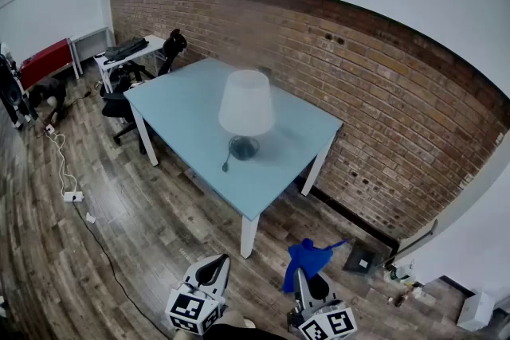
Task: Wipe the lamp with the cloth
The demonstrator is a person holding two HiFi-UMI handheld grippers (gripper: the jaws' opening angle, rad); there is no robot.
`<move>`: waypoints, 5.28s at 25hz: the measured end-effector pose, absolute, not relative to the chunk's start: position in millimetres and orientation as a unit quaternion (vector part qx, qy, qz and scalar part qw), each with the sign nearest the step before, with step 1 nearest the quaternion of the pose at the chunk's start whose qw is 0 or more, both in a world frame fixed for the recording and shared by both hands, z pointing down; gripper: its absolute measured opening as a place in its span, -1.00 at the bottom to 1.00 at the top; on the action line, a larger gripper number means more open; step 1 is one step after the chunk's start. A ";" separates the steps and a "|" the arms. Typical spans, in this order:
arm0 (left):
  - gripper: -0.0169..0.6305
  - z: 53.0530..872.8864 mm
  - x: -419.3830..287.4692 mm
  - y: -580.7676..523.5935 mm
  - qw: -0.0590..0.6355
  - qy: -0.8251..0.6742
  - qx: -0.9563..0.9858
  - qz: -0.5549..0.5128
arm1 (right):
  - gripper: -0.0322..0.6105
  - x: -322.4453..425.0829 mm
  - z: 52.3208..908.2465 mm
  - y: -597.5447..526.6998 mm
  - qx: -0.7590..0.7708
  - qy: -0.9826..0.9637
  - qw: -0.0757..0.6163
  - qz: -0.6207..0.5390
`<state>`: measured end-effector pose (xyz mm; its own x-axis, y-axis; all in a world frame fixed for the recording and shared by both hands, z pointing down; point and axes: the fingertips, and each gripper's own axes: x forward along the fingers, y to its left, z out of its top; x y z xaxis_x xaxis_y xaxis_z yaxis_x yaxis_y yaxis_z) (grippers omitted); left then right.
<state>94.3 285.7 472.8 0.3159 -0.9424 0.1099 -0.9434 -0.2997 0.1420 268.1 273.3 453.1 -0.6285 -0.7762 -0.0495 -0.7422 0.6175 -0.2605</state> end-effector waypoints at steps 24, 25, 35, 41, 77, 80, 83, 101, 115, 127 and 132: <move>-0.92 471.1 86.7 174.1 0.090 -0.590 0.802 -0.002 | -0.69 249.4 457.8 158.7 -0.402 0.904 0.069 -0.128; -0.92 471.5 84.1 166.0 0.092 -0.588 0.803 -0.003 | -0.69 246.3 458.2 151.9 -0.402 0.904 0.067 -0.130; -0.92 463.8 55.9 66.9 0.099 -0.567 0.817 -0.013 | -0.69 204.4 443.4 63.1 -0.394 0.909 0.052 -0.121; -0.92 456.3 28.9 3.2 0.094 -0.565 0.820 -0.015 | -0.69 175.2 434.2 -0.6 -0.392 0.911 0.055 -0.116; -0.92 428.6 -48.9 -114.8 0.059 -0.640 0.766 -0.006 | -0.69 62.2 295.2 -175.9 -0.200 0.963 -0.016 0.179; -0.92 429.1 -52.5 -120.0 0.060 -0.643 0.763 -0.004 | -0.69 62.1 311.3 -176.8 -0.192 0.972 -0.015 0.134; -0.92 431.2 -56.3 -125.3 0.062 -0.648 0.759 -0.002 | -0.69 67.8 323.0 -179.8 -0.182 0.979 -0.003 0.088; -0.92 439.6 -51.0 -136.7 0.070 -0.643 0.763 0.011 | -0.69 113.4 449.6 -198.3 -0.207 0.971 -0.089 -0.079; -0.92 430.3 -54.5 -134.9 0.058 -0.653 0.755 0.005 | -0.69 94.7 274.9 -270.5 0.008 0.984 0.066 -0.163; -0.92 427.8 -51.8 -141.4 0.055 -0.655 0.753 0.003 | -0.69 59.8 348.7 -317.7 0.046 0.947 -0.044 -0.315; -0.92 428.3 -49.8 -146.0 0.059 -0.655 0.754 0.004 | -0.69 67.2 395.9 -328.6 0.040 0.929 -0.086 -0.357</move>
